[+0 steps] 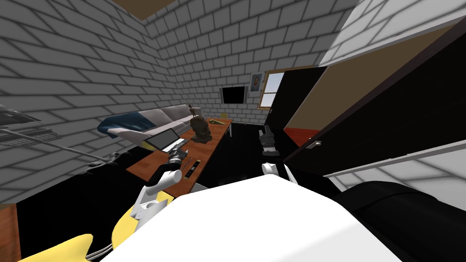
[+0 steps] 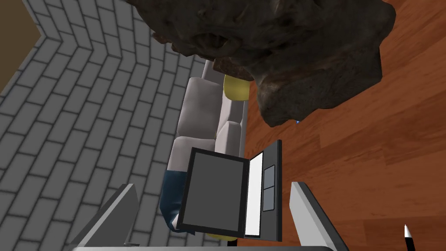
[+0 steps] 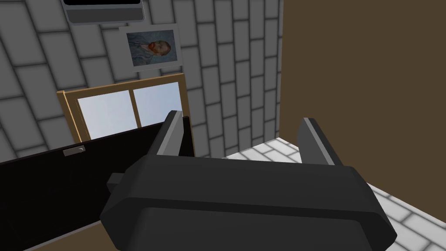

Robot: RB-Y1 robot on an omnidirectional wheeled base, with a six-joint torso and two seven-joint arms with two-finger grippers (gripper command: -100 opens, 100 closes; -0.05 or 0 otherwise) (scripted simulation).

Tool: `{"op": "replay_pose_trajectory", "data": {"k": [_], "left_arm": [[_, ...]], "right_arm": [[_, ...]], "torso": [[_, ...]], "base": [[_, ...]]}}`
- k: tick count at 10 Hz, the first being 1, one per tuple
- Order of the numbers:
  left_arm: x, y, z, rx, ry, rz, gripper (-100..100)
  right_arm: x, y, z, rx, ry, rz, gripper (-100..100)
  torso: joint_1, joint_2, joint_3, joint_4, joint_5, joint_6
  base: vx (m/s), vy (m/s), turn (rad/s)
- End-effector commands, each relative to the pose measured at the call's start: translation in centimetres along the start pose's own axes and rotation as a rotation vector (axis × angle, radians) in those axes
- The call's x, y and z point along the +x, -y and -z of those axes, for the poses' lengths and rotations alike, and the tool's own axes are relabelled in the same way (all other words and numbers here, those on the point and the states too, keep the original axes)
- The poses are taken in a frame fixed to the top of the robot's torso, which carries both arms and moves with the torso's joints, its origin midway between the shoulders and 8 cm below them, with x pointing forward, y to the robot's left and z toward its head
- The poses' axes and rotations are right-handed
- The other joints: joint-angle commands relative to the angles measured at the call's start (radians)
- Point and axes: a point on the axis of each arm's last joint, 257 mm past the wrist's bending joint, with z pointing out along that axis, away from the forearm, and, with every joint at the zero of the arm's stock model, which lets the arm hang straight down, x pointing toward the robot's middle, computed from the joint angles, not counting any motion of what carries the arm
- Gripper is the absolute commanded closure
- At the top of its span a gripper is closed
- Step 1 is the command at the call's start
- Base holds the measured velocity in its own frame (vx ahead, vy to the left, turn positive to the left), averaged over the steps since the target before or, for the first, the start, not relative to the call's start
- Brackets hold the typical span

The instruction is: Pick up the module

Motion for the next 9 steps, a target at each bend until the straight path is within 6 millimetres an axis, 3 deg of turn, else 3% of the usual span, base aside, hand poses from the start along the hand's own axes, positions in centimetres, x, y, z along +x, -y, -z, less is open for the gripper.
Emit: {"op": "replay_pose_trajectory", "data": {"k": [1,3,5,6,8,9], "left_arm": [[-1.7,-1.6,-0.4,-0.059,0.036,0.032,-100],[-3.3,-3.6,-0.6,-0.128,0.076,0.061,-100],[-3.5,-4.5,-0.5,-0.163,0.088,0.061,-100],[-4.9,-5.8,-0.6,-0.208,0.118,0.089,-100],[-5.1,-6.6,-0.4,-0.240,0.130,0.089,-100],[-6.4,-8.0,-0.3,-0.287,0.161,0.114,-100]], "right_arm": [[0.0,0.0,0.0,0.000,0.000,0.000,0],[0.0,0.0,0.0,0.000,0.000,0.000,0],[0.0,0.0,0.0,0.000,0.000,0.000,0],[0.0,0.0,0.0,0.000,0.000,0.000,0],[0.0,0.0,0.0,0.000,0.000,0.000,0],[0.0,0.0,0.0,0.000,0.000,0.000,0]], "torso": [[0.000,0.000,0.000,0.000,0.000,0.000],[-0.001,-0.001,-0.001,0.000,0.000,0.000],[0.000,-0.002,-0.001,0.000,0.000,0.000],[0.000,0.000,0.000,0.000,0.000,0.000],[0.000,-0.001,-0.001,0.000,0.000,0.000],[0.001,0.000,0.000,0.000,0.000,0.000]], "base": [[0.054,-0.031,0.039],[0.061,-0.033,0.040],[0.045,-0.018,0.009],[0.050,-0.025,0.029],[0.036,-0.017,0.013],[0.047,-0.007,0.022]]}}
